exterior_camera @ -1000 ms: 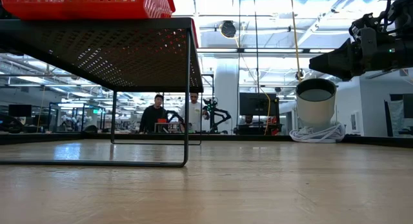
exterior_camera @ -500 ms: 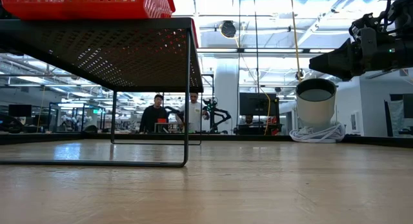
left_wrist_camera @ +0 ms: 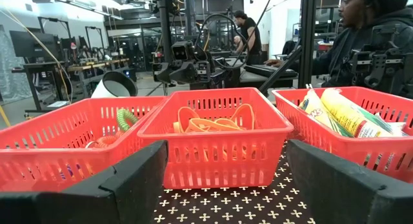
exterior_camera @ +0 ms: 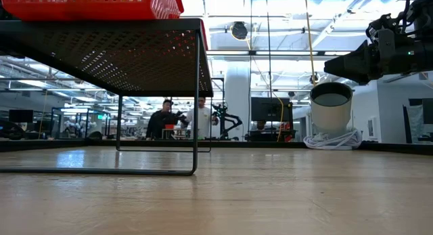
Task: Pick & Place Office Desk Supplies
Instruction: Return to Home Position
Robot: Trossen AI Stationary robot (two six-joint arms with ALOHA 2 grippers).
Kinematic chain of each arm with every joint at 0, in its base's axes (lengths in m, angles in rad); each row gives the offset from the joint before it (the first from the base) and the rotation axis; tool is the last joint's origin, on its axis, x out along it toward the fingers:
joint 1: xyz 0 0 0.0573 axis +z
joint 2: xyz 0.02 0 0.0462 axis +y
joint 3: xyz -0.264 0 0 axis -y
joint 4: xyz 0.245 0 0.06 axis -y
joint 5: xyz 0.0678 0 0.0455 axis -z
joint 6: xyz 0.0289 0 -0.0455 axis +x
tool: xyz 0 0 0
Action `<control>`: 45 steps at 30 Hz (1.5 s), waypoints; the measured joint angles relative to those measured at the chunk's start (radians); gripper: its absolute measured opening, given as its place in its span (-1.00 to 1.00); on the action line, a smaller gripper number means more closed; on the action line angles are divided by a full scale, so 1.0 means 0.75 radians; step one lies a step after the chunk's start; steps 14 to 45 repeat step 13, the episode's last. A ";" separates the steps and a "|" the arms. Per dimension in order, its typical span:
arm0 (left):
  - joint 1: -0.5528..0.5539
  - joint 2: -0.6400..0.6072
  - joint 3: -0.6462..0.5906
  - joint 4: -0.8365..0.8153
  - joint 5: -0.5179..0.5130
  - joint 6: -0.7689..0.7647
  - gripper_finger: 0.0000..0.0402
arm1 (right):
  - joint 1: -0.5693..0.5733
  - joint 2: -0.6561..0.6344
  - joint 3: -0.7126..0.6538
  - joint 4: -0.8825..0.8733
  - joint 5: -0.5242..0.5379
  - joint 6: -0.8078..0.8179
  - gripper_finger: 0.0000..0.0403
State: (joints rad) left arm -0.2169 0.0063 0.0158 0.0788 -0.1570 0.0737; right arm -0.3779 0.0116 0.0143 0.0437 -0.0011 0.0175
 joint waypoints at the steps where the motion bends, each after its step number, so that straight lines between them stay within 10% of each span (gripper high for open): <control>1: 0.000 0.000 0.000 0.000 0.000 0.000 0.61 | 0.000 0.000 0.000 0.000 0.000 0.000 -0.17; 45: 0.000 0.000 0.000 0.000 0.000 0.000 0.61 | 0.000 0.000 0.000 0.000 0.000 0.000 -0.18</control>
